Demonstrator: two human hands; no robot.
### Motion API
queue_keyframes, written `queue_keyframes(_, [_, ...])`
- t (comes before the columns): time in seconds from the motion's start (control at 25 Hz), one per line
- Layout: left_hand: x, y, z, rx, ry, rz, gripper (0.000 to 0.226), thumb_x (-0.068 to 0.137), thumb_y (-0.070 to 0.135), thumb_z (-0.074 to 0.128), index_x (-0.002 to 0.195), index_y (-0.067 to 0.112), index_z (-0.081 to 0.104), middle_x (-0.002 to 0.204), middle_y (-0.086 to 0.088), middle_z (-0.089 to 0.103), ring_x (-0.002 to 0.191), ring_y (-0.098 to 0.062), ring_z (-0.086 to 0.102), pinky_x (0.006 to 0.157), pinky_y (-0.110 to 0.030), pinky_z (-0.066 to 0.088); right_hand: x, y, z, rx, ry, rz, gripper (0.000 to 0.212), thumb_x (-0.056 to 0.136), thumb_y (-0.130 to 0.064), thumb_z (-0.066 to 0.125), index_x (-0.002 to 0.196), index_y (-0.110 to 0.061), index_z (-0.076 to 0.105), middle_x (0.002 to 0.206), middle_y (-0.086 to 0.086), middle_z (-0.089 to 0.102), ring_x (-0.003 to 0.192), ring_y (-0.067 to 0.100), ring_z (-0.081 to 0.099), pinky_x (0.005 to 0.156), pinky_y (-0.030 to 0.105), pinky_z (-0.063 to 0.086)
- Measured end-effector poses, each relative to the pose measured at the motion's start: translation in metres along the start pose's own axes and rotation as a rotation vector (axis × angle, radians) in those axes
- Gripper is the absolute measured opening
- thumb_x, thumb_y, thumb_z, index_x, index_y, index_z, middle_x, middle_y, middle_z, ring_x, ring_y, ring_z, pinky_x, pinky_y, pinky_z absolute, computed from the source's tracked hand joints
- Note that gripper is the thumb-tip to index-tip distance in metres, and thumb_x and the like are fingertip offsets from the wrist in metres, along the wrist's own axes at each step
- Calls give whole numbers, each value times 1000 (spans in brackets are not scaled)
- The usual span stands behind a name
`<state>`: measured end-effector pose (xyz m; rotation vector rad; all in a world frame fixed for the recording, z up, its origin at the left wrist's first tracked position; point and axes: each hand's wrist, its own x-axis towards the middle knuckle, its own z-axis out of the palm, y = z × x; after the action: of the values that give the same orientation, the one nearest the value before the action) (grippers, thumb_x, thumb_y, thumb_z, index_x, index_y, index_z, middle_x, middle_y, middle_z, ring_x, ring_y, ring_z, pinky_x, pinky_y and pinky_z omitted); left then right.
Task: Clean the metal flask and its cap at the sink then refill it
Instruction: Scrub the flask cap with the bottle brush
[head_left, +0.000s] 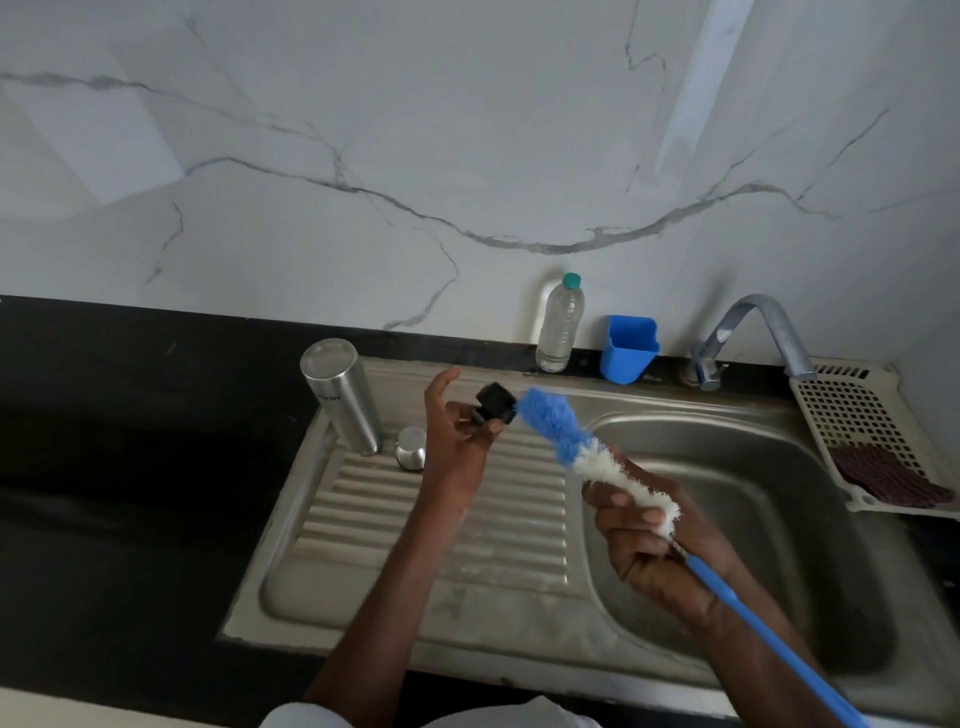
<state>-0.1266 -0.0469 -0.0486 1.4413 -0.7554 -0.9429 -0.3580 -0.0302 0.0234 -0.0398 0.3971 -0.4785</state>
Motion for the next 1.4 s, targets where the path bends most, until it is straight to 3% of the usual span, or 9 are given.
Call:
queue_keyframes(0.12, [-11, -31, -11, -117, -62, -129, 66, 85, -2, 80, 139, 29, 57, 129, -5, 65, 118, -16, 65, 95, -28, 56, 12, 7, 1, -92, 173, -83, 53, 46, -2, 102, 82, 1, 64, 59, 4, 48, 34, 7, 44, 25, 18, 32])
queue_keyframes(0.32, [-11, -69, -13, 266, 25, -82, 55, 75, -7, 79, 116, 21, 55, 105, 3, 64, 97, -18, 63, 75, -22, 45, 47, 22, -11, -294, 440, -65, 29, 92, -29, 66, 111, -8, 58, 66, 1, 50, 42, 6, 47, 33, 16, 32])
queue_keyframes(0.44, [-6, -82, -11, 610, 11, 24, 44, 77, 9, 77, 102, 29, 46, 91, 10, 59, 82, -16, 60, 60, -26, 35, 53, 31, -19, -480, 507, -49, 34, 93, -31, 69, 115, -8, 60, 73, 3, 59, 58, 11, 59, 43, 21, 42])
queue_keyframes(0.52, [-2, -85, -8, 694, 4, 38, 40, 82, 14, 78, 102, 27, 46, 89, 8, 60, 80, -17, 63, 58, -28, 41, 48, 32, -21, -517, 489, -48, 39, 89, -28, 74, 117, -6, 61, 77, 4, 62, 68, 15, 64, 49, 24, 48])
queue_keyframes(0.64, [7, -92, -6, 816, 9, 26, 51, 75, 12, 85, 109, 20, 48, 101, -6, 68, 93, -31, 68, 73, -42, 56, 36, 29, -27, -520, 512, -62, 36, 87, -19, 76, 116, -5, 60, 76, 7, 63, 67, 17, 63, 51, 26, 50])
queue_keyframes(0.88, [7, -95, 3, 935, -9, 20, 84, 71, 19, 92, 140, 9, 47, 135, -18, 60, 129, -38, 55, 105, -47, 47, 6, 13, -50, -434, 613, -115, 10, 87, -2, 55, 96, 1, 58, 76, 13, 59, 58, 16, 60, 45, 23, 47])
queue_keyframes(1.08, [-7, -77, 29, 1012, 97, 229, 79, 82, 24, 87, 146, 4, 45, 150, -21, 47, 145, -38, 41, 120, -49, 37, -14, -15, -55, -411, 641, -211, 14, 88, -7, 57, 98, 3, 61, 74, 15, 60, 64, 21, 57, 51, 29, 48])
queue_keyframes(1.28, [-5, -66, 78, 921, -5, 276, 67, 95, 26, 75, 152, 11, 44, 161, -11, 41, 152, -28, 36, 123, -48, 36, -24, -48, -59, -850, 861, -364, 49, 58, -20, 68, 99, 6, 64, 55, 8, 54, 41, 17, 48, 41, 23, 36])
queue_keyframes(1.4, [13, -76, 103, 990, -172, 218, 71, 99, 31, 69, 160, 15, 34, 170, -10, 28, 158, -26, 23, 128, -44, 26, -32, -66, -51, -916, 863, -476, 51, 79, -10, 77, 126, -7, 57, 84, 8, 66, 61, 18, 61, 40, 24, 44])
